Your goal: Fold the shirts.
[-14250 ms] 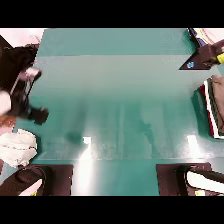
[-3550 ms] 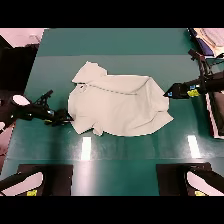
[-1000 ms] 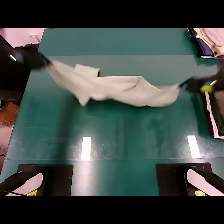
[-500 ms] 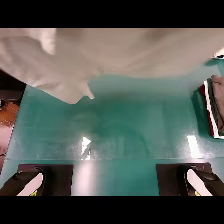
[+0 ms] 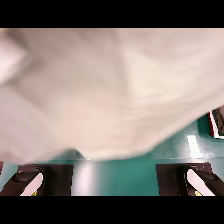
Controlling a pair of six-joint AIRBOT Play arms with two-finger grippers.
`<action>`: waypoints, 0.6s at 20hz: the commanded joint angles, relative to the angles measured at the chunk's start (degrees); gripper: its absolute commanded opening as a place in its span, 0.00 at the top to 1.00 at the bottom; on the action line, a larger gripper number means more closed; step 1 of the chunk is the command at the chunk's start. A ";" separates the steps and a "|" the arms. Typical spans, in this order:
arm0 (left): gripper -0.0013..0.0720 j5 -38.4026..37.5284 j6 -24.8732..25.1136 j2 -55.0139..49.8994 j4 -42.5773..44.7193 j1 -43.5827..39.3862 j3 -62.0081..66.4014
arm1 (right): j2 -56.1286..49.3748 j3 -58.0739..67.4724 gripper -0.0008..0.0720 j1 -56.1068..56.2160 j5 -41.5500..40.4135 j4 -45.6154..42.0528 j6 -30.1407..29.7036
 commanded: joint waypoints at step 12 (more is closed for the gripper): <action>0.94 3.30 2.05 -38.10 -1.92 0.00 -30.23 | -39.87 -18.78 0.97 7.76 6.64 -2.25 1.11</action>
